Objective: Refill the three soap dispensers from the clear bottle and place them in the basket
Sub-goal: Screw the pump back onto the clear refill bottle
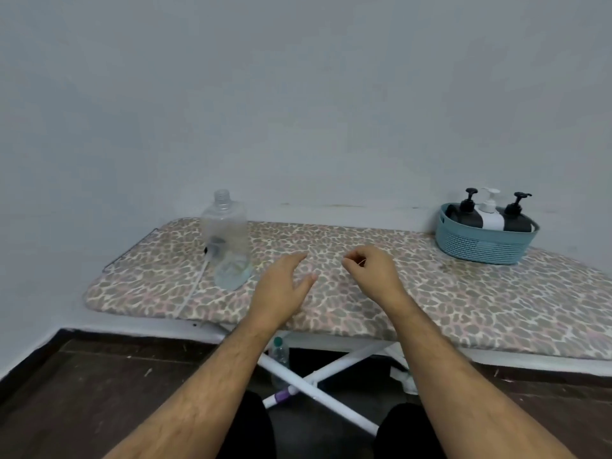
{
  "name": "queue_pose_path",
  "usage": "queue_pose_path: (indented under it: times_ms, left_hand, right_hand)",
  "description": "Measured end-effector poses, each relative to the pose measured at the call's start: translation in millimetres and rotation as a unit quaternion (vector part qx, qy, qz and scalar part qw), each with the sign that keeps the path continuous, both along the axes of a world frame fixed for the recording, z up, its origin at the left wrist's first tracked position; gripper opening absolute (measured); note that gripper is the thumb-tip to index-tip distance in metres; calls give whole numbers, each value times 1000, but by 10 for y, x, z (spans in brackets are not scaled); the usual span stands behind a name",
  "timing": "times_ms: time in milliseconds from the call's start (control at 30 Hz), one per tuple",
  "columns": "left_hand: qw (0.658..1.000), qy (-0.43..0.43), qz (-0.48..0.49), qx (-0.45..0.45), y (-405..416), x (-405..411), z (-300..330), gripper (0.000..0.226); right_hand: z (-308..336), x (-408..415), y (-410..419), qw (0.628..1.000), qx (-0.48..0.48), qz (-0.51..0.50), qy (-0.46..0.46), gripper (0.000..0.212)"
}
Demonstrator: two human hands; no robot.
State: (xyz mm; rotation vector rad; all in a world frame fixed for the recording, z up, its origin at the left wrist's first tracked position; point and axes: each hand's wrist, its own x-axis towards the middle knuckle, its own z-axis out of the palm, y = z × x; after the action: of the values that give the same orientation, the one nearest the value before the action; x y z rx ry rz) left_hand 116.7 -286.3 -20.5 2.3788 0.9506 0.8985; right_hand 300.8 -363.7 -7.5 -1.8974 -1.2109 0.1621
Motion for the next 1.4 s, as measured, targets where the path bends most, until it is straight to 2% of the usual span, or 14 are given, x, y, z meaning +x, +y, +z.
queue_pose_path:
  times_ms: [167,333,400,467,533,633,833,967,1133,1300,1400]
  left_hand:
    - [993,-80,91,17,42,-528,49,36]
    - [964,-171,203,26,195,-912,52,19]
    - [953,-190,238,1,299,-1003,56,31]
    - [948,-195,247,-38,411,-1031,60,57]
    - [950,-198,232,-64,507,-1012,60,75]
    - [954,-197,206,-90,659,-938,36,84]
    - [955,-215,172,-108,814,-837,20,72]
    - [953,-222,173,-114,908,-822,-11,67]
    - [944,-238,38,-227,970,-738,3,65]
    - [935,-219,-57,-274,895,-475,-10,57]
    - [933,-194,-103,-287,803,-271,-7,53]
  right_hand:
    - [29,-557,221,998,4,59,17,12]
    - [61,-914,449,994,4,94,53,10]
    - [62,-999,580,992,-1,100,77,14]
    - [67,-1052,719,989,-9,108,105,22]
    - [101,-1093,852,985,-17,118,127,33]
    - [158,-1138,1041,976,-27,146,162,48]
    - [122,-1214,1316,944,-13,210,252,54]
    - [63,-1202,1400,947,-1,205,247,53]
    - [39,-939,1292,968,16,167,188,65]
    - [132,-592,999,958,31,181,222,57]
    - [184,-412,850,952,25,192,237,66]
